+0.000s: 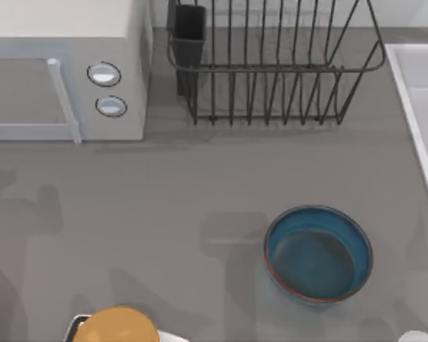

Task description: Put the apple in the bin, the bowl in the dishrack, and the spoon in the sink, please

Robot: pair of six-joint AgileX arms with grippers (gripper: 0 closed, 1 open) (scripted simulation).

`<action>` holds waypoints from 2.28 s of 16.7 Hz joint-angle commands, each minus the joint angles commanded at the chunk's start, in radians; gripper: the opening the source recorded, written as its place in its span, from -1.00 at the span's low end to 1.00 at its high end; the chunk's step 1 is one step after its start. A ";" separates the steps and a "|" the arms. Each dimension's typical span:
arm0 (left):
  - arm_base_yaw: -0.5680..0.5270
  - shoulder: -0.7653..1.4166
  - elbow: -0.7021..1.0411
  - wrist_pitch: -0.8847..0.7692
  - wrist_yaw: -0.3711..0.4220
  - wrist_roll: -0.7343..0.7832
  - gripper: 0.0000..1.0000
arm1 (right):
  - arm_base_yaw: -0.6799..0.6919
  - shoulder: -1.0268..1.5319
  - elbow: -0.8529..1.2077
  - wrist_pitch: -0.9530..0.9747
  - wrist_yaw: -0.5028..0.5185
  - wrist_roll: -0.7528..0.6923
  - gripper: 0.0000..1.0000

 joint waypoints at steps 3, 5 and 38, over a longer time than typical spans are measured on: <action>-0.018 -0.185 -0.150 0.128 0.041 -0.445 1.00 | 0.000 0.000 0.000 0.000 0.000 0.000 1.00; -0.033 -0.300 -0.248 0.204 0.061 -0.697 1.00 | 0.000 0.000 0.000 0.000 0.000 0.000 1.00; -0.097 -0.671 -0.571 0.431 0.086 -1.355 1.00 | 0.299 1.036 0.800 -0.738 -0.001 0.296 1.00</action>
